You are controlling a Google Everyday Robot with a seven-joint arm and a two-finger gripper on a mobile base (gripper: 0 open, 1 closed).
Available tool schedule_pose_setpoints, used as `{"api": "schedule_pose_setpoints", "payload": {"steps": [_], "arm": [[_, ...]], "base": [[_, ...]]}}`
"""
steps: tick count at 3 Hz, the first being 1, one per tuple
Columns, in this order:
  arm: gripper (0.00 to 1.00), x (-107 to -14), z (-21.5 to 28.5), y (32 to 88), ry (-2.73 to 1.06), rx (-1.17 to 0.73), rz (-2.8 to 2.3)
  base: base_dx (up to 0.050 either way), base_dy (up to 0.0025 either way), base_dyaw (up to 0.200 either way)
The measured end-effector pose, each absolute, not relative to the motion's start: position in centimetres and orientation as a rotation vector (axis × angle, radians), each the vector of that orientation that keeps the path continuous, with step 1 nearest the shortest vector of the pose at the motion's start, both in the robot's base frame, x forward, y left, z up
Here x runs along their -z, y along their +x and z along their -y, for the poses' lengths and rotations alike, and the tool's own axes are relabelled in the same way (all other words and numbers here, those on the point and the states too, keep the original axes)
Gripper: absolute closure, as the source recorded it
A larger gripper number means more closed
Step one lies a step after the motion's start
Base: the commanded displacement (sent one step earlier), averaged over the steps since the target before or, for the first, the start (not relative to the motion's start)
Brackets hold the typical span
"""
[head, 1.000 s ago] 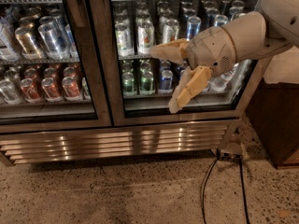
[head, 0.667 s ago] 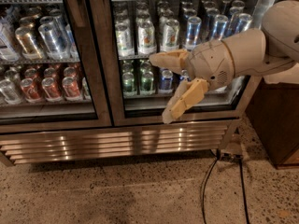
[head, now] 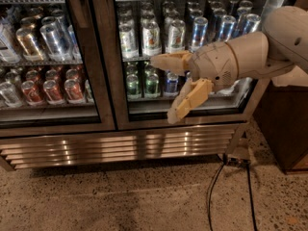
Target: Open left fridge door
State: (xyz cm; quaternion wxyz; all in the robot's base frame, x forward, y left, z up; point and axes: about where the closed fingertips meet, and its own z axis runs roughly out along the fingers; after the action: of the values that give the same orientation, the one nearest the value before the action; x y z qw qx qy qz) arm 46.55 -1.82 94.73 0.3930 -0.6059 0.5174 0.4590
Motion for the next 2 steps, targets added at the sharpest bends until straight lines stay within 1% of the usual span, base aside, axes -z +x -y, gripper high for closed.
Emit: {"api": "schedule_pose_setpoints", "payload": {"steps": [1,2], "arm": [[0.00,-95.72,1.88,46.57,-1.470,-1.260,-1.156],[0.00,-96.63,1.98,46.38,-1.432,-1.303,-1.029]], "base": [[0.000,0.00000,0.000],[0.000,0.00000,0.000]]}}
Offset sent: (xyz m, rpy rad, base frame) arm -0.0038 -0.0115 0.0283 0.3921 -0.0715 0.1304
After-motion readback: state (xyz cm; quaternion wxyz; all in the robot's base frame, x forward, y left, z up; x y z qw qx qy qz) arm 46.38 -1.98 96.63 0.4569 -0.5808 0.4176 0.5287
